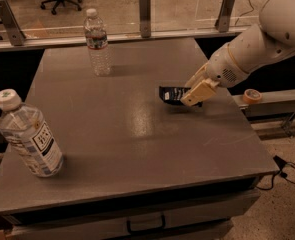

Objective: Move rxbar blueberry near water bottle

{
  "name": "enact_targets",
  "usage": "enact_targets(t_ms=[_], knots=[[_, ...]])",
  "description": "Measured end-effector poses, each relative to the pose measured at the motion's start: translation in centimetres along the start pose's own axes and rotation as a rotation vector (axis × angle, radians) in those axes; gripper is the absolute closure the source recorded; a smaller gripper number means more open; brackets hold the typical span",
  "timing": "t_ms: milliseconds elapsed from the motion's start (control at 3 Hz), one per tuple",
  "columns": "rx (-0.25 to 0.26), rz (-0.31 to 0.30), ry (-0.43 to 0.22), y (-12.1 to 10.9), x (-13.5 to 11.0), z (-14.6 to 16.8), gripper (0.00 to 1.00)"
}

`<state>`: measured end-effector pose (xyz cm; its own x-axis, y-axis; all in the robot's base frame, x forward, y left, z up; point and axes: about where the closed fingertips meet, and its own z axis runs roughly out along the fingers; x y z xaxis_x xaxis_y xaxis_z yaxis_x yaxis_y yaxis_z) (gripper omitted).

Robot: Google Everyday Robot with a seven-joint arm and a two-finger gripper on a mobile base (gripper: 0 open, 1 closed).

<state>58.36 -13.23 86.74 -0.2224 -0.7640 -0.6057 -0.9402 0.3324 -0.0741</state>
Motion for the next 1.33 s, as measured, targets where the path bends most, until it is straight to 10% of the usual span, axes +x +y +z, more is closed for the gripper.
enact_targets(t_ms=[1333], knots=[[0.072,-0.107,-0.162,-6.0,-7.2,4.6,1.0]])
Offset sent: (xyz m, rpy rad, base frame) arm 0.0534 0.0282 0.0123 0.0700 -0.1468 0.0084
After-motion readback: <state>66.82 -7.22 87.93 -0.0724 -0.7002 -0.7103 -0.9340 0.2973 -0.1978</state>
